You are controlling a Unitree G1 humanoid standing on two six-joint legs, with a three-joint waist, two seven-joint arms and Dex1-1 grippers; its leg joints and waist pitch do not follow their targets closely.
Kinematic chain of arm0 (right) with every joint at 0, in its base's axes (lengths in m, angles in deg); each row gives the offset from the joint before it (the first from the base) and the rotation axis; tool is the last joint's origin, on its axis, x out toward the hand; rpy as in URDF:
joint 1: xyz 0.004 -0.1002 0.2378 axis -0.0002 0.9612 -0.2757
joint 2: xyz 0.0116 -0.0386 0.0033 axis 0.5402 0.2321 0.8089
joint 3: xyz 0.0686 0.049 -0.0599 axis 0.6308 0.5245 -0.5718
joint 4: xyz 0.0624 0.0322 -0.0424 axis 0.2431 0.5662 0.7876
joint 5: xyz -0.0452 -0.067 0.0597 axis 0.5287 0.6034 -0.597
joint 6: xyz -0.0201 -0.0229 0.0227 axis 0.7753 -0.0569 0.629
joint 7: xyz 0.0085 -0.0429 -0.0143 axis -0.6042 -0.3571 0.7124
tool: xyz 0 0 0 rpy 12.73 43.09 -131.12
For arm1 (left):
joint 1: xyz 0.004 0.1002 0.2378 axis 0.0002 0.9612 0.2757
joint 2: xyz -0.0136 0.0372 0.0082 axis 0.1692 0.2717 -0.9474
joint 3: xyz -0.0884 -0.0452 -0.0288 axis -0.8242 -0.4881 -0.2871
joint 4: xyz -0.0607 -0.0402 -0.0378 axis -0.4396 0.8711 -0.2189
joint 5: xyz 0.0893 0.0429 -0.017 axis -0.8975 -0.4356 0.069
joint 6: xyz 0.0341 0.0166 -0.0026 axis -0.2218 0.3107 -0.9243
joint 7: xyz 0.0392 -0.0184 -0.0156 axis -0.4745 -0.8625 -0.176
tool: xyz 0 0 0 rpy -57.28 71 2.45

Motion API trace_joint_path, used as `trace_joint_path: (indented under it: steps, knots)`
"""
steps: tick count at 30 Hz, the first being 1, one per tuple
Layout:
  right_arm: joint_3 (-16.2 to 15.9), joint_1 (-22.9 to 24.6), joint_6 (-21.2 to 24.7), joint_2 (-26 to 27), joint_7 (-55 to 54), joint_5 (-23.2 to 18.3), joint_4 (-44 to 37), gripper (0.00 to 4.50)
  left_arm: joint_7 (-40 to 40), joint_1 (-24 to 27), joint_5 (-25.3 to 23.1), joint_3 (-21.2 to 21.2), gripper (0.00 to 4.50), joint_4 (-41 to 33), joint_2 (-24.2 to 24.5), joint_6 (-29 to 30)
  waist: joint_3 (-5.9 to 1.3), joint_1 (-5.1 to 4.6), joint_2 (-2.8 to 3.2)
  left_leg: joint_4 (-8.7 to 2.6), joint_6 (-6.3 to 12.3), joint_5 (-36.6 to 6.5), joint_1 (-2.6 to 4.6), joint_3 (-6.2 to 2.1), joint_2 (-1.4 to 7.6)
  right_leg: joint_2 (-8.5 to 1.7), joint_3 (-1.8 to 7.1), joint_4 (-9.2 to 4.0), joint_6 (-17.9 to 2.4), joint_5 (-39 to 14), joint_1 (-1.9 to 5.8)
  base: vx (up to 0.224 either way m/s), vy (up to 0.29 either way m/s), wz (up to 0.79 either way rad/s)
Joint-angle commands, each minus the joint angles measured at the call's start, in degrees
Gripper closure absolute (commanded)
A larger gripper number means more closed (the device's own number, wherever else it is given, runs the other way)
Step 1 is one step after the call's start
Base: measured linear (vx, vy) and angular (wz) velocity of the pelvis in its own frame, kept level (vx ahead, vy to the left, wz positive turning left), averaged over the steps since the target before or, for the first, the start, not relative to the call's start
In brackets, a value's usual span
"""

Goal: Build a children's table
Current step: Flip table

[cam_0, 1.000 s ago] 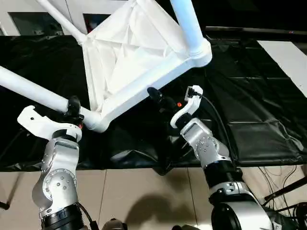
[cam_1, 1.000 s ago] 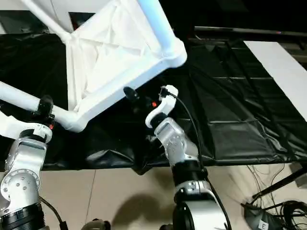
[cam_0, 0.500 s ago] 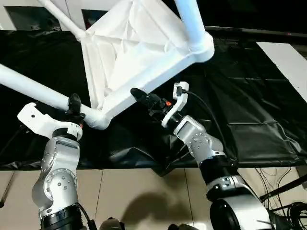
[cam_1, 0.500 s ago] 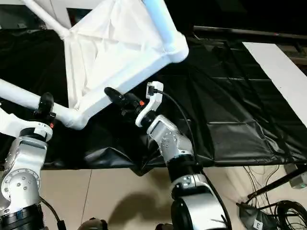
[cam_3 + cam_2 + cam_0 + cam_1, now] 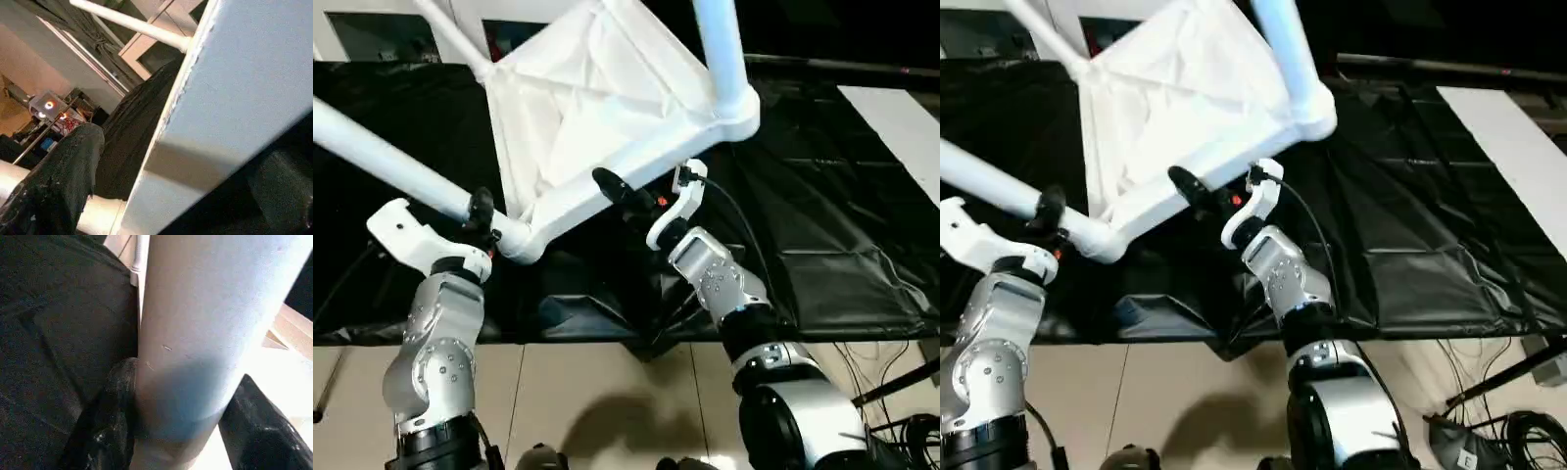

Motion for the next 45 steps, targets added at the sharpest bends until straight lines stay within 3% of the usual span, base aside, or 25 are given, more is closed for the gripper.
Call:
trace_joint_path:
  steps: [1, 6, 10, 12, 13, 18, 19, 26, 33, 39, 43, 45]
  knots:
    - [1.23, -4.88, -2.14, 5.90, -2.46, -0.85, 1.18, 0.00, 2.03, 1.10, 0.65, 3.10, 2.43, 3.77, -1.12, 2.83, -3.30, -0.52, 0.25, -4.28, 1.11, -8.52, 0.96, 0.24, 1.04, -3.17, 2.03, -3.57, -9.66, -7.68, 2.34, 0.000, 0.000, 0.00]
    - [5.24, -8.54, -4.56, 6.21, -6.58, -2.98, 6.66, 0.00, 2.90, 1.36, -0.34, 4.70, 2.43, 3.72, -1.13, 2.40, -3.16, -0.60, 0.43, -4.38, 0.62, -10.48, 1.17, 0.34, 1.08, -3.16, 2.04, -3.75, -9.96, -9.62, 2.07, 0.000, 0.000, 0.00]
    - [9.99, -12.38, -4.49, 6.33, -8.42, -6.72, 10.79, 0.00, 4.63, 2.35, -2.09, 7.44, 2.43, 3.46, -0.78, 1.68, -3.30, -0.59, 0.22, -4.27, 1.44, -8.84, 1.02, 0.39, 1.09, -3.18, 2.02, -3.40, -10.07, -6.92, 2.29, 0.000, 0.000, 0.00]
    - [10.40, -12.73, -4.44, 6.34, -8.58, -7.00, 11.14, 0.00, 4.92, 2.37, -2.21, 7.65, 2.43, 3.57, -0.74, 1.61, -3.29, -0.58, 0.31, -4.22, 2.02, -7.97, 1.00, 0.47, 1.04, -3.11, 2.01, -3.31, -10.42, -5.96, 2.24, 0.000, 0.000, 0.00]
    - [12.47, -13.65, -3.96, 6.39, -9.73, -9.05, 12.20, 0.27, 5.59, 2.68, -2.67, 8.68, 2.43, 2.66, -0.63, 1.39, -3.33, -0.58, 0.11, -4.17, 2.35, -7.37, 1.02, 0.47, 1.10, -3.14, 1.96, -3.21, -10.53, -5.00, 2.34, 0.000, 0.000, 0.00]
    - [13.54, -14.73, -3.13, 6.10, -9.21, -9.57, 14.32, 0.53, 6.33, 2.87, -3.60, 9.70, 2.43, 2.25, -0.33, 0.82, -3.52, -0.57, 0.04, -3.90, 3.53, -4.89, 0.89, 0.61, 1.04, -3.07, 1.94, -2.86, -11.36, -1.96, 2.49, 0.000, 0.000, 0.00]
    - [13.86, -14.91, -2.97, 6.09, -8.97, -9.81, 14.67, 0.75, 6.53, 2.94, -3.80, 9.92, 2.43, 2.19, -0.23, 0.73, -3.50, -0.58, 0.03, -3.87, 3.81, -4.86, 0.85, 0.65, 1.01, -3.08, 1.93, -2.83, -11.69, -1.97, 2.47, 0.000, 0.000, 0.00]
    - [16.47, -16.38, -3.67, 5.14, -9.42, -10.34, 17.50, 1.18, 8.04, 3.27, -4.95, 10.80, 2.43, 2.12, -0.13, -0.17, -3.59, -0.58, 0.03, -3.78, 4.06, -4.96, 0.97, 0.79, 1.10, -3.08, 1.96, -2.81, -12.28, -2.15, 2.39, 0.000, 0.000, 0.00]
    - [16.83, -16.83, -4.04, 4.64, -9.15, -9.74, 18.45, 1.77, 8.36, 3.46, -5.34, 11.04, 2.44, 2.20, -0.11, -0.83, -4.12, -0.48, -0.05, -3.11, 6.54, -0.12, 0.64, 0.92, 0.94, -2.84, 1.90, -1.89, -14.00, 5.88, 2.48, 0.000, 0.000, 0.00]
    - [17.30, -17.10, -4.60, 4.52, -8.69, -8.52, 19.18, 2.32, 8.82, 3.35, -5.92, 10.79, 2.44, 2.44, -0.35, -1.26, -4.03, -0.46, -0.03, -3.20, 6.46, -1.94, 0.61, 0.94, 1.06, -2.97, 1.89, -2.14, -14.08, 2.94, 2.51, 0.000, 0.000, 0.00]
    - [17.30, -17.24, -5.14, 4.33, -8.62, -8.25, 19.42, 2.45, 8.11, 3.39, -6.88, 10.72, 2.44, 2.58, -0.12, -1.24, -4.40, -0.40, -0.06, -3.04, 6.23, -1.39, 0.73, 0.93, 1.09, -3.00, 1.84, -1.93, -14.32, 3.44, 2.60, 0.000, 0.000, 0.00]
    - [17.28, -17.28, -5.25, 4.26, -8.56, -8.25, 19.47, 2.69, 7.62, 3.44, -7.23, 10.59, 1.88, 2.64, -0.08, -1.22, -4.43, -0.38, -0.07, -2.99, 6.41, -0.89, 0.68, 0.93, 1.06, -2.97, 1.83, -1.85, -14.39, 4.15, 2.61, 0.000, 0.000, 0.00]
